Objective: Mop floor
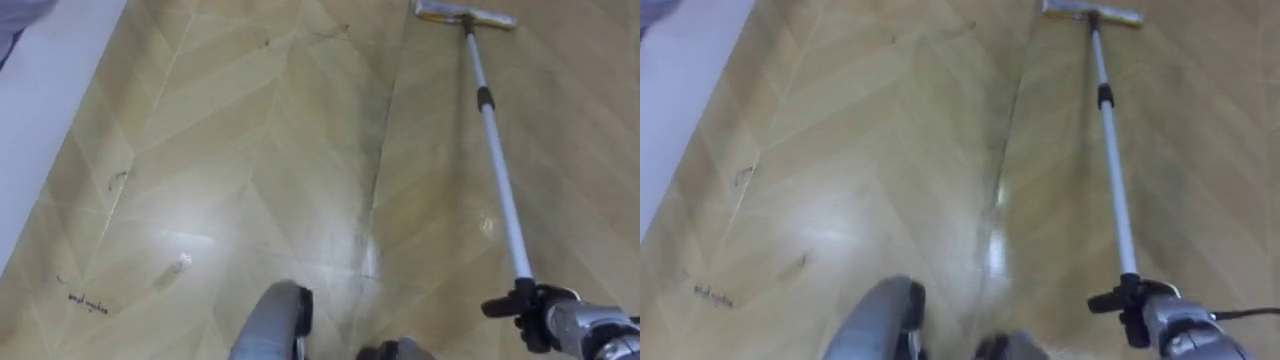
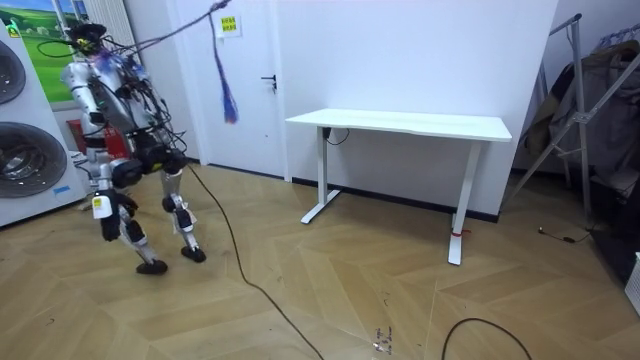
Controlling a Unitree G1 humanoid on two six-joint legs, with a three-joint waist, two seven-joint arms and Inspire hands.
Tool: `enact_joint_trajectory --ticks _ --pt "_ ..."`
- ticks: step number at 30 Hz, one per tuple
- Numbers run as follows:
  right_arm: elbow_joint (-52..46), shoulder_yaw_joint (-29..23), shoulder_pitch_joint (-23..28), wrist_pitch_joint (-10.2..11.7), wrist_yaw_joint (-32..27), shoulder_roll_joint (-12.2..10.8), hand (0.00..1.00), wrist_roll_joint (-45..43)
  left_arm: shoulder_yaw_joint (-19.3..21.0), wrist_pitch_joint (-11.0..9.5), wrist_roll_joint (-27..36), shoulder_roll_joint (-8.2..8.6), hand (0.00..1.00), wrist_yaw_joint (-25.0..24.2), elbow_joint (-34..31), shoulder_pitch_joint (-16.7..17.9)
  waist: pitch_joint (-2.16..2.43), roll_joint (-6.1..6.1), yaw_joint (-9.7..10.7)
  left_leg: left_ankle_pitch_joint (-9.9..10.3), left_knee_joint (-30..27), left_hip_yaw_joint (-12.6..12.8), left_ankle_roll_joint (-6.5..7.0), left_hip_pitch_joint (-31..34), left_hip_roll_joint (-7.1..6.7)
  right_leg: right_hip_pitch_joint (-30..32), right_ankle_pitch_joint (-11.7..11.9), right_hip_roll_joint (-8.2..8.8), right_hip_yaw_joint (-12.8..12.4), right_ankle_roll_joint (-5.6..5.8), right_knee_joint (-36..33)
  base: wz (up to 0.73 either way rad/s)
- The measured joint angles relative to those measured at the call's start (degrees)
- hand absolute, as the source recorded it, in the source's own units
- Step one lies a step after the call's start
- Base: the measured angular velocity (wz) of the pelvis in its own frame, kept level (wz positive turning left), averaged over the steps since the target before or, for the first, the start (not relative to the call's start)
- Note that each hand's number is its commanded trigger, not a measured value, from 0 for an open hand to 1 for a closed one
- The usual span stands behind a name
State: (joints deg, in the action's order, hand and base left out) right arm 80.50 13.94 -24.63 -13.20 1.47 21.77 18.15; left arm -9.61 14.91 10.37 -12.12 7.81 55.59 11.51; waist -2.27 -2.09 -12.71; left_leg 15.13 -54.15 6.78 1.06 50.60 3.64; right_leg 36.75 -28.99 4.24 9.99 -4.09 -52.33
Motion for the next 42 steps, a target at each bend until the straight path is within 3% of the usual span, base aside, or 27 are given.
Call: enact_joint_trajectory --ticks 1,2,3,4,5,6,8,9,11,13,14,15,16,17,18,23,25,28,32,34,36,42 --pt "0.00 0.00 0.94 0.00 -0.02 0.15 1.00 0.50 0.08 -0.06 -0.05 0.00 0.00 -0.44 0.16 -0.18 0.20 0.28 0.35 0.88 2.26 0.92 1.04 -0.87 -0.12 -0.60 -0.31 0.41 0.38 0.56 0.65 0.66" --pt "0.09 -0.07 3.74 0.10 -0.01 0.99 1.00 2.48 0.19 -0.12 -0.82 0.10 0.00 -1.40 0.07 -0.90 0.71 1.76 1.59 2.69 4.39 2.47 3.92 -2.18 -0.63 -1.78 -0.87 1.07 1.17 1.69 1.68 1.03" --pt "0.57 -0.22 6.90 0.66 0.00 1.45 1.00 3.10 0.47 -0.33 -1.95 0.07 0.00 -1.91 0.26 -2.07 0.79 2.60 2.90 3.72 4.66 3.70 6.04 -2.80 -1.26 -2.10 -1.12 2.05 0.85 2.19 -0.04 1.07" --pt "1.49 -0.13 8.55 0.95 -0.01 1.46 1.00 3.14 0.48 -0.30 -2.59 0.06 0.00 -1.90 0.68 -2.91 0.80 2.68 3.06 4.14 4.67 4.66 6.74 -3.47 -1.64 -1.66 -0.92 2.95 0.55 2.55 -1.97 0.82" --pt "3.61 -0.09 11.57 0.87 -0.06 1.41 1.00 2.95 0.47 -0.46 -3.72 0.21 0.00 -1.86 0.67 -3.50 1.05 2.95 2.97 5.49 4.46 5.84 7.58 -5.01 -2.46 -0.65 0.53 4.21 -0.91 4.38 -6.41 0.35" --pt "4.42 0.18 14.35 0.83 -0.42 1.42 1.00 2.76 0.39 -0.84 -3.78 0.46 0.00 -1.87 0.22 -3.29 1.47 3.70 3.01 6.79 4.36 5.83 7.89 -6.39 -3.08 0.18 3.36 4.39 -2.45 5.49 -9.81 0.17" --pt "4.36 0.37 17.76 0.85 -1.60 1.06 1.00 2.53 0.42 -1.23 -3.82 0.79 0.00 -1.77 0.14 -3.34 1.83 5.28 4.21 8.32 4.52 5.12 8.26 -8.27 -3.62 1.44 7.97 3.48 -4.33 6.09 -13.99 0.00" --pt "4.32 0.39 19.06 0.86 -2.75 0.28 1.00 2.20 0.45 -1.42 -4.13 0.89 0.00 -1.68 0.12 -3.46 1.64 6.29 5.05 8.99 4.85 4.18 8.33 -9.40 -4.10 2.51 8.85 2.91 -5.47 6.11 -15.27 0.04" --pt "4.11 0.40 19.90 0.87 -4.53 -1.22 1.00 2.06 0.38 -1.69 -5.04 1.28 0.00 -1.63 0.38 -3.67 1.51 7.24 6.74 9.23 5.74 2.61 8.27 -10.46 -5.01 5.67 7.90 2.36 -6.15 6.08 -13.99 -0.02" --pt "4.11 0.35 20.30 0.86 -5.71 -3.40 1.00 1.98 0.42 -1.67 -5.62 1.74 0.00 -1.48 1.53 -3.82 1.55 7.33 7.88 9.11 7.80 2.38 7.95 -12.60 -5.28 7.62 7.73 1.57 -6.59 6.15 -6.81 -0.07" --pt "4.11 0.05 20.82 0.85 -5.88 -4.61 1.00 2.00 0.38 -1.47 -5.65 2.20 0.00 -1.20 2.35 -3.74 1.60 7.26 8.21 9.11 9.28 2.38 7.57 -14.51 -5.37 7.15 8.52 1.16 -6.61 5.37 0.98 0.00" --pt "4.11 -0.50 21.09 0.67 -6.00 -5.50 1.00 2.00 0.44 -1.05 -6.01 2.46 0.00 -1.18 2.53 -3.50 1.54 6.95 8.27 9.35 10.17 2.35 6.99 -16.12 -5.43 6.34 11.61 0.53 -6.49 4.74 7.79 0.07" --pt "4.10 -0.94 21.29 0.55 -6.10 -5.95 1.00 1.89 0.50 -0.90 -6.39 2.63 0.00 -1.12 2.73 -3.46 1.23 6.65 8.38 9.54 10.32 2.06 6.64 -17.00 -5.46 5.95 14.07 0.49 -6.23 4.53 8.81 0.17" --pt "4.10 -1.90 21.64 0.11 -6.32 -6.40 1.00 1.67 0.49 -0.17 -7.13 3.19 0.00 -1.03 3.08 -3.44 1.18 6.57 8.42 9.94 10.72 0.92 5.86 -18.55 -5.33 4.01 14.52 0.33 -4.82 3.17 9.56 0.14" --pt "4.09 -2.27 21.15 -0.80 -6.32 -6.70 1.00 1.60 0.49 0.21 -7.22 3.42 0.00 -1.04 3.13 -3.36 1.10 6.43 8.01 10.30 11.27 0.58 5.11 -20.33 -4.90 2.20 13.98 -0.26 -4.09 2.38 9.94 0.11" --pt "3.92 -2.28 15.15 -2.46 -6.12 -6.14 1.00 2.12 0.49 -0.01 -6.36 3.67 0.00 -1.02 3.25 -4.00 0.76 4.66 7.47 11.25 11.52 -0.71 3.37 -24.30 -3.84 -1.84 11.51 -0.65 -2.87 0.87 9.53 0.08" --pt "3.76 -2.26 12.03 -2.37 -5.15 -6.05 1.00 2.53 0.61 -0.16 -6.14 3.64 0.00 -1.02 3.88 -4.29 0.43 3.96 7.19 11.36 11.35 -0.76 2.94 -25.25 -3.34 -2.91 11.30 -1.24 -2.68 0.42 9.69 0.00" --pt "3.26 -2.82 8.49 -1.15 -3.56 -6.03 1.00 2.47 0.68 -0.19 -7.25 3.74 0.00 -0.96 4.41 -5.15 0.58 3.18 6.62 10.86 13.12 -0.54 2.08 -26.46 -2.42 -4.33 12.08 -1.98 -2.02 -0.22 11.86 0.00" --pt "3.04 -3.79 7.89 -0.97 -0.81 -6.02 1.00 1.78 2.57 -0.01 -7.77 3.43 0.00 -0.43 8.15 -6.32 0.83 2.47 6.01 7.09 23.11 -0.56 1.22 -34.38 -2.47 -11.75 15.17 -3.04 -1.72 -0.33 20.53 0.00" --pt "3.06 -3.77 9.27 -0.77 0.36 -5.95 1.00 1.14 2.95 0.14 -7.59 2.98 0.00 -0.35 8.60 -6.27 0.91 2.28 6.14 5.37 27.94 -0.65 0.92 -38.36 -2.46 -15.59 16.35 -3.59 -1.48 -0.31 24.51 0.03" --pt "2.54 -3.78 12.99 -0.49 1.57 -5.86 1.00 -0.07 4.14 0.09 -7.58 2.49 0.00 -0.30 8.28 -5.76 1.29 1.81 6.39 2.64 34.41 -0.79 0.54 -43.61 -2.70 -20.42 17.99 -4.34 -1.20 -0.33 29.89 0.06" --pt "-0.43 -2.40 22.64 0.81 2.28 -6.49 1.00 -4.41 5.71 -0.32 -7.68 2.31 0.00 0.19 7.91 -5.18 2.13 1.24 8.37 0.56 41.81 -0.72 -0.52 -53.54 -1.93 -30.95 18.56 -6.18 0.12 -0.52 37.61 0.09"
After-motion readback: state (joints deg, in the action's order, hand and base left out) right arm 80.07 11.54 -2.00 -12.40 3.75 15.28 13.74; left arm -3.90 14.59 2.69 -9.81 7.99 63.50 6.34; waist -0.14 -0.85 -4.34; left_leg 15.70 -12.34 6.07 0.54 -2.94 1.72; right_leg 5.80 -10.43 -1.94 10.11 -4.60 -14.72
